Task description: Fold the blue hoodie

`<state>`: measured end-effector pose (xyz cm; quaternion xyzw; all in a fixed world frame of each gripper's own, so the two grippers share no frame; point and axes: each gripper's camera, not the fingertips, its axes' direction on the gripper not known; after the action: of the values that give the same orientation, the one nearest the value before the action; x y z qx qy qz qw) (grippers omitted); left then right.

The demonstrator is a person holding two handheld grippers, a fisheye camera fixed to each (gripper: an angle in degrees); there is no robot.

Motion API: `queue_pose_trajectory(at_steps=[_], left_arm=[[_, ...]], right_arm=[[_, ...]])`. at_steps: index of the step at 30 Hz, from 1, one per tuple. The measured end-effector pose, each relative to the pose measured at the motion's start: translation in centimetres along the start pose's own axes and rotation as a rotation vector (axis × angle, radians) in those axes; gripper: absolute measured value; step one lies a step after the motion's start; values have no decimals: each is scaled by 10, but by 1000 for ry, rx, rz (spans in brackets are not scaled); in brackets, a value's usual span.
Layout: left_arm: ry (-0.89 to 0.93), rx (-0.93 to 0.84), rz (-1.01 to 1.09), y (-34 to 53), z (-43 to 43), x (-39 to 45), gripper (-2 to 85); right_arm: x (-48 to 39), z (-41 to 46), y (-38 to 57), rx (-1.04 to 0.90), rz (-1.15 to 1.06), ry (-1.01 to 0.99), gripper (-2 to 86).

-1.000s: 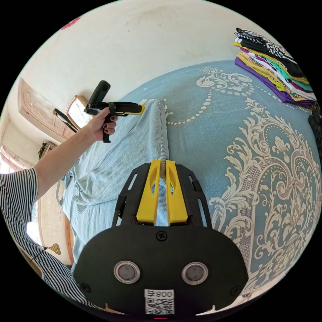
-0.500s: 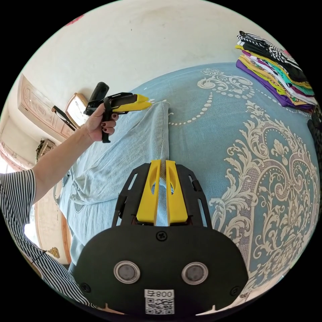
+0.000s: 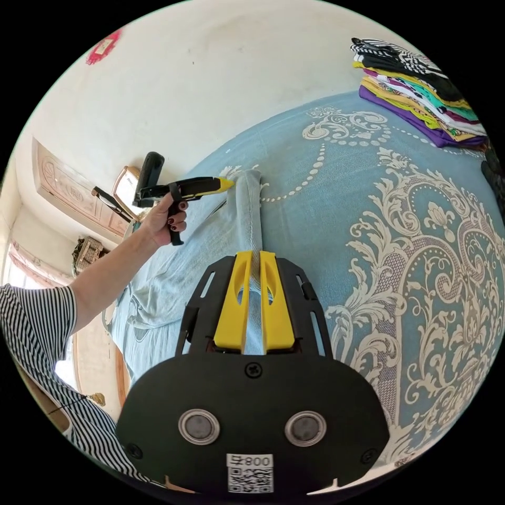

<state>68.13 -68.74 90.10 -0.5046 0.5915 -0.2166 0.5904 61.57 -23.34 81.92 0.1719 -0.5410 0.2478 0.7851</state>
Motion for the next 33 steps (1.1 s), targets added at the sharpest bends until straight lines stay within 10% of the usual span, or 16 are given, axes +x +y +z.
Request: queue_pose_trajectory(at_steps=[33], left_arm=[[-75, -118, 155, 175, -27, 71, 2]], right_arm=[[-36, 53, -1, -118, -75, -110, 0]])
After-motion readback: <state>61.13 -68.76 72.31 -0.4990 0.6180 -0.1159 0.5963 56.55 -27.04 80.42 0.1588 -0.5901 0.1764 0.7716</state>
